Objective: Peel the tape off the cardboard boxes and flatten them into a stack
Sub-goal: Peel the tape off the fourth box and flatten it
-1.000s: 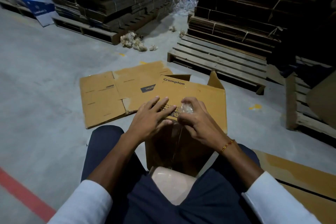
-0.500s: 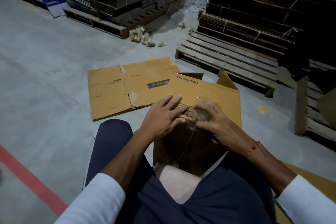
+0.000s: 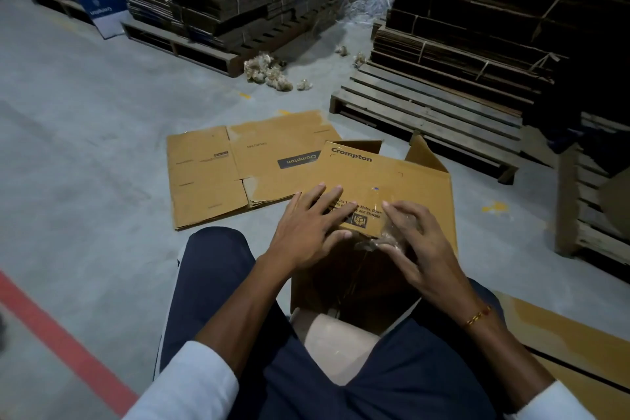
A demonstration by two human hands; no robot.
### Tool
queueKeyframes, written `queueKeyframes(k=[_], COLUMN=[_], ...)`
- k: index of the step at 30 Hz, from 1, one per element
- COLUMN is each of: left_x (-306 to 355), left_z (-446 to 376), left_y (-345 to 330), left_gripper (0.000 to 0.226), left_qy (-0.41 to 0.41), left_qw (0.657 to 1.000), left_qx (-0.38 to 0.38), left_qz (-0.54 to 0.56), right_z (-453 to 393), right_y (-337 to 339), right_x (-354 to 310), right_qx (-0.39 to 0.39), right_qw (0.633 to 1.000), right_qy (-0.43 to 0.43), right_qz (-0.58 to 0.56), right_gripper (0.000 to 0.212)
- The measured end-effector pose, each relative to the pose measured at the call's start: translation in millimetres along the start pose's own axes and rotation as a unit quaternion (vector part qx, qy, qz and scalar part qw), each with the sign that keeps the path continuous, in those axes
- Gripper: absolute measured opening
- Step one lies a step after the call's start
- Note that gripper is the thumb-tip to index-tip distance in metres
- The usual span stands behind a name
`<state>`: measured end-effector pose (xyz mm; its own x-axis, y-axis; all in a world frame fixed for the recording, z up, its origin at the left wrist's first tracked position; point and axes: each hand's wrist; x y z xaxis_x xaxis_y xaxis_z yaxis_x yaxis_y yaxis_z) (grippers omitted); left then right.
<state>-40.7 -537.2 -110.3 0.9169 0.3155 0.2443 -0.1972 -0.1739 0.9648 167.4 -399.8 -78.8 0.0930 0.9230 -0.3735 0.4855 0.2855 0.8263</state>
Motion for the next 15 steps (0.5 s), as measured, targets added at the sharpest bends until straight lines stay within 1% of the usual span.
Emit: queueKeyframes(k=[2, 5, 8, 10, 12, 15], left_x=[5, 9, 11, 7, -4, -17], left_z=[-2, -6, -8, -8, -9, -10], left_y=[2, 3, 4, 4, 7, 10], left_gripper=[0.059, 0.059, 0.059, 0.058, 0.062, 0.075], left_qy=[0.006, 0.006, 0.011, 0.029, 0.053, 0.078], left_qw=[1.0, 1.0, 1.0, 0.999, 0.999, 0.997], left_qx=[-0.006, -0.013, -0.019, -0.015, -0.007, -0.006], left_qz=[-0.001, -0.011, -0.011, -0.004, 0.0, -0.001], right_z=[1, 7, 18, 26, 33, 46], right_y=[-2, -4, -7, -3, 8, 21], right_x=[-1, -6, -21, -27, -28, -27], right_qx=[0.033, 0.071, 0.098, 0.147, 0.195, 0.228], right_qw=[0.999, 0.995, 0.993, 0.985, 0.973, 0.957], right_qy=[-0.026, -0.056, -0.065, -0.083, -0.111, -0.176], right_qz=[-0.027, -0.052, -0.009, 0.033, 0.047, -0.044], right_gripper=[0.06, 0.05, 0.047, 0.038, 0.033, 0.028])
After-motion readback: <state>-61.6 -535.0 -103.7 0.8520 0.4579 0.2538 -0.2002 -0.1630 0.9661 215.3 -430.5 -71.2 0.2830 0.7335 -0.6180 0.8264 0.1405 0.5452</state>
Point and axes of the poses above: each hand's wrist, its own z-axis away from the middle knuckle, its own y-axis out of the back of the hand, x = y × z, and after that the axes turned 2 degrees about y, right-handed
